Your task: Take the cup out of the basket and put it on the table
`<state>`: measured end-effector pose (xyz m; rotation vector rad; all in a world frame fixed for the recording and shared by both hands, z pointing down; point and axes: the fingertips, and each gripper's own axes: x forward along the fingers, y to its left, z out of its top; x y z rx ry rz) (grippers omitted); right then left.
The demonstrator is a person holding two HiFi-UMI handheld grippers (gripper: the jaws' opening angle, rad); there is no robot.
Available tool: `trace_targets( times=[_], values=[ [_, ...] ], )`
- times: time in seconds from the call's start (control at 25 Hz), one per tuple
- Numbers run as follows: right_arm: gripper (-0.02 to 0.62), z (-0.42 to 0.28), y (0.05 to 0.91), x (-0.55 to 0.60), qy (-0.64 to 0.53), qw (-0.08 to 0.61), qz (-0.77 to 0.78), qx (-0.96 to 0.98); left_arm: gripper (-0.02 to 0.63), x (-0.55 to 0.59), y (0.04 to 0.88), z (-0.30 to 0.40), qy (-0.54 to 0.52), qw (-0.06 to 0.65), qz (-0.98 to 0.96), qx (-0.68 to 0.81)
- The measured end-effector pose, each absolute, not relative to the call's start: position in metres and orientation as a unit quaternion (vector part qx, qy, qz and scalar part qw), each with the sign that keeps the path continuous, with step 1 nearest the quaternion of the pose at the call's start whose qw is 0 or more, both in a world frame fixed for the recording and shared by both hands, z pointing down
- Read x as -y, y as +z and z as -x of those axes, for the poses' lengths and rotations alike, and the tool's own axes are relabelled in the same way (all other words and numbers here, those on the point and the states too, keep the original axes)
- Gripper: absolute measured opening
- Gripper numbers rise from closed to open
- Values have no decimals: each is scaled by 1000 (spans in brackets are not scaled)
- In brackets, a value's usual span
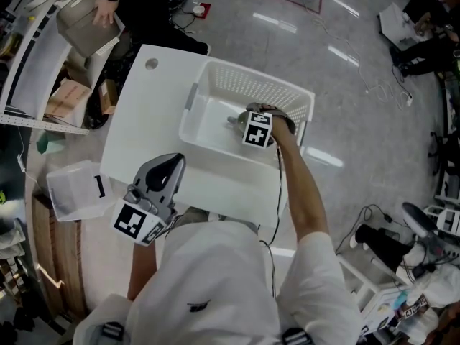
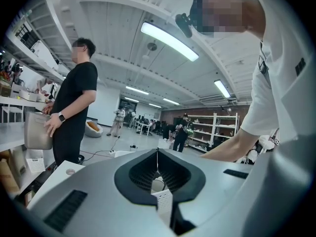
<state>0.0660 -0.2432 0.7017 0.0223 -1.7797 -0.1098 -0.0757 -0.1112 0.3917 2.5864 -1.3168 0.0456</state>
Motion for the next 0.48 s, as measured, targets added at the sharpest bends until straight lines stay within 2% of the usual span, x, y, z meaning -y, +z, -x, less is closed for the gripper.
trace_targets(
  times=[0.48],
  values=[
    [427, -68, 697, 240, -49, 628, -14, 777, 11, 109, 393, 74, 18, 119, -885, 449]
  ],
)
